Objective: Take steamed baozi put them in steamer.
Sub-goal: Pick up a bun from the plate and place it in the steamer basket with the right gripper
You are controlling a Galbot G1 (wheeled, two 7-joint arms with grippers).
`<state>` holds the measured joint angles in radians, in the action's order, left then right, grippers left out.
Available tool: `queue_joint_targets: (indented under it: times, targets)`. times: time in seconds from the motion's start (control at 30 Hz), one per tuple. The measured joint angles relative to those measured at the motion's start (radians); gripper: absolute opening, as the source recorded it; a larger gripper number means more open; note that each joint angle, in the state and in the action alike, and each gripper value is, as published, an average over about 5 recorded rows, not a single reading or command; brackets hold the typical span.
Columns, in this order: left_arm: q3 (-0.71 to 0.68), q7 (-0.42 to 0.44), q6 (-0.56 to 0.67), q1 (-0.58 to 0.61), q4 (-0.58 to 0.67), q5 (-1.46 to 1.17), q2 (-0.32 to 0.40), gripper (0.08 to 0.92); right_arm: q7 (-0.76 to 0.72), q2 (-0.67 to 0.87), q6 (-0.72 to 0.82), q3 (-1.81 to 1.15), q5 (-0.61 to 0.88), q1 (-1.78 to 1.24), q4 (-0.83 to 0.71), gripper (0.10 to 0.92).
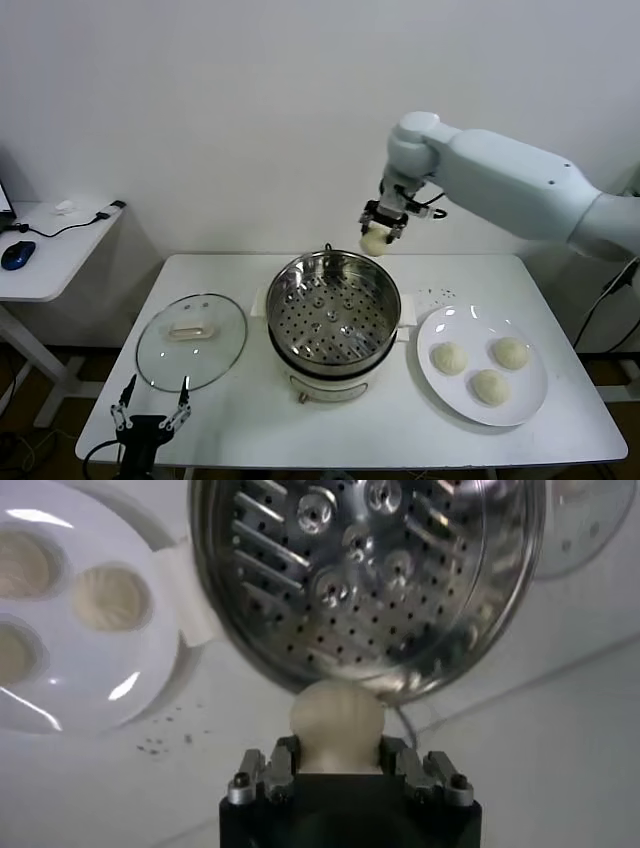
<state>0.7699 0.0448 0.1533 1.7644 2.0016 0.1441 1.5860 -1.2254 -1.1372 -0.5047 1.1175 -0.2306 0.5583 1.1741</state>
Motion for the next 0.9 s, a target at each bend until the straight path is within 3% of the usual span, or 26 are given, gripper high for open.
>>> queue_joint_targets:
  times: [0.53, 0.9]
  targets:
    - [0.008, 0.001, -0.016, -0.010, 0.003, -0.004, -0.001, 0.823, 0.028, -0.159, -0.157, -0.085, -0.279, -0.185, -0.063, 0.543]
    - [0.009, 0.002, -0.014, -0.010, -0.006, -0.009, -0.003, 0.823, 0.026, -0.182, -0.178, -0.092, -0.327, -0.237, -0.100, 0.590]
